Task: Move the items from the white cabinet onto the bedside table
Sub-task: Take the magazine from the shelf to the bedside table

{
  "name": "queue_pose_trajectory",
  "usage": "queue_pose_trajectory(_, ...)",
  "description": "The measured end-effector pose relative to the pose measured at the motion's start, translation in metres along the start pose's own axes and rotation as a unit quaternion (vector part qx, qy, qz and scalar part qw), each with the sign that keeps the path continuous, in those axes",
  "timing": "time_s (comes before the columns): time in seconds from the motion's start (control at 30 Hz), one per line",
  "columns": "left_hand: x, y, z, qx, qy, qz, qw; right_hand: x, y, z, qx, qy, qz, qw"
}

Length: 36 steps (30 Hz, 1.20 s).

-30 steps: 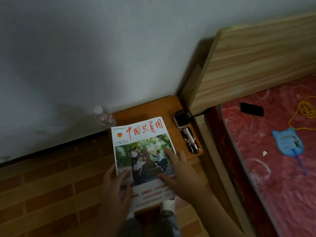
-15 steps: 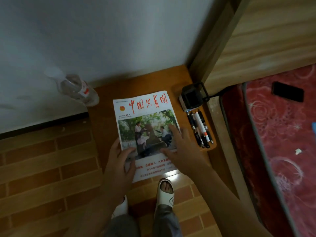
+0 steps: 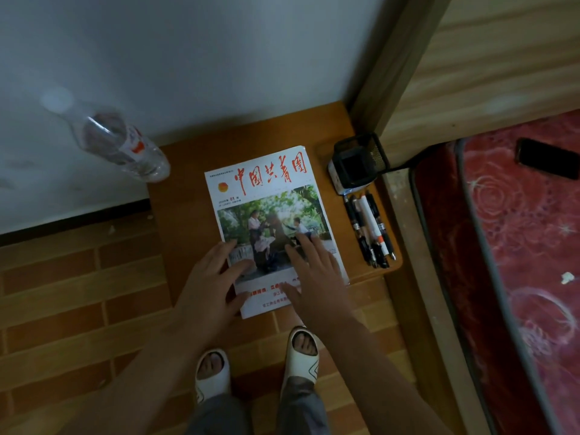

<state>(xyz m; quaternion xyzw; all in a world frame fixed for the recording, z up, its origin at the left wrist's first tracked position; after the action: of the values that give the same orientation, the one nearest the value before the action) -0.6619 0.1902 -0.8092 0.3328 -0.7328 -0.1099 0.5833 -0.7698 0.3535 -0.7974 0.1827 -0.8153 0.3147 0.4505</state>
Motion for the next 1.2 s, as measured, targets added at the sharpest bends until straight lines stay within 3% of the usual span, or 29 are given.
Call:
queue_pose_trajectory(0.37,-0.005,0.019,0.017,0.008,-0.010,0.008,1.000,0.004,0.027,0.001,-0.013,0.052,0.005,0.999)
queue_pose_trajectory(0.93,-0.007,0.026,0.027,0.012,-0.015,-0.004,1.000,0.008,0.045,0.006,-0.014,0.066,0.008,0.998)
queue_pose_trajectory(1.1,-0.005,0.028,0.026,0.012,-0.017,0.000,1.000,0.009,0.042,0.005,-0.023,0.057,0.011,0.998)
queue_pose_trajectory(1.2,-0.002,0.033,0.027,0.017,-0.035,0.020,0.999,0.011,0.039,0.005,-0.020,0.009,-0.017,1.000)
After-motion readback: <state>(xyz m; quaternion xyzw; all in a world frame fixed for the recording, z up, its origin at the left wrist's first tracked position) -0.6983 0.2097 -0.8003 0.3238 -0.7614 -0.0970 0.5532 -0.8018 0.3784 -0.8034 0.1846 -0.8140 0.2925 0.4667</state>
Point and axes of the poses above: each hand's wrist, its own z-axis towards the middle knuckle, its own x-axis out of the back of the hand, y = z × x, the point moved 7 cm from there along z, towards the middle knuckle, and after that the axes turned 7 degrees about -z, right-handed, at the moved point
